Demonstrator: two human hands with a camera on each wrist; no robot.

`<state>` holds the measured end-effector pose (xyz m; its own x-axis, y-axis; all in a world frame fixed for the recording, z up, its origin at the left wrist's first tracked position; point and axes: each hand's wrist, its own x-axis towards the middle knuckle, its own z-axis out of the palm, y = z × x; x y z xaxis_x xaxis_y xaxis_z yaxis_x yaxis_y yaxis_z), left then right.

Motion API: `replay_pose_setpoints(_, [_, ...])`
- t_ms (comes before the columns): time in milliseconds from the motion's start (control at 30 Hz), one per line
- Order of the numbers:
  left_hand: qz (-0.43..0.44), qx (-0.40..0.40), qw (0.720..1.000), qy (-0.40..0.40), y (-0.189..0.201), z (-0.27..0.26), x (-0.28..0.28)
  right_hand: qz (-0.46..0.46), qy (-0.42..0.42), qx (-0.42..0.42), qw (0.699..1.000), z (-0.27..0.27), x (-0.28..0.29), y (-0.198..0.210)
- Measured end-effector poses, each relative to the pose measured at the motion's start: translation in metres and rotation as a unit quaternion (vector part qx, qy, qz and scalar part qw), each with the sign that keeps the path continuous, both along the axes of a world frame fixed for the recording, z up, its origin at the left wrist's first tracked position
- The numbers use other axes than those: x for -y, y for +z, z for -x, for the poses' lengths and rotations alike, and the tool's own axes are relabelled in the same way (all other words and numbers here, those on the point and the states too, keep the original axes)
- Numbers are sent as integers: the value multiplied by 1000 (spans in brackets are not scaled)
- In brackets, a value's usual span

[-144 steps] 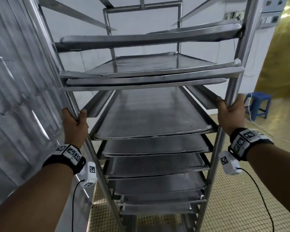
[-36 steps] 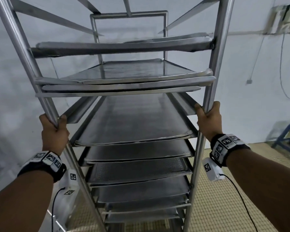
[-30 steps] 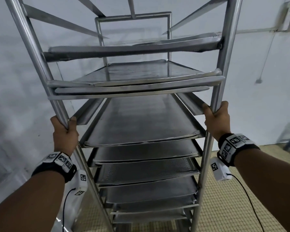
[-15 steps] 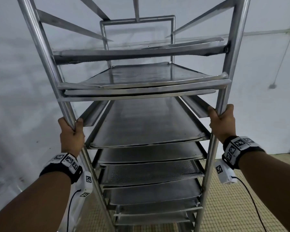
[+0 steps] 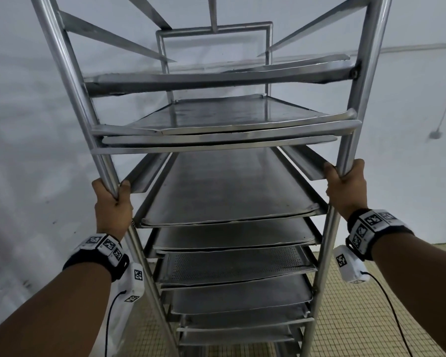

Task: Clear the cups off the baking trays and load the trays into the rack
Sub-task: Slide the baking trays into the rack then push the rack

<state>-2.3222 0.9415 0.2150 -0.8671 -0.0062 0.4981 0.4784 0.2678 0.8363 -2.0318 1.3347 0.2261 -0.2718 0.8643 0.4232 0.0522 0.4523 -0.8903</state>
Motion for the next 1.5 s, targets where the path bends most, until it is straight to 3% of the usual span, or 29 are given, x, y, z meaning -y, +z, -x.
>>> replay_pose_setpoints(533, [20,-38,999,-3,-2,27,-8,4,-28,19,999,19,0,6])
replay_pose_setpoints(1500, [57,30,998,-19,5,74,-36,24,-19,66,997,63,-36,14])
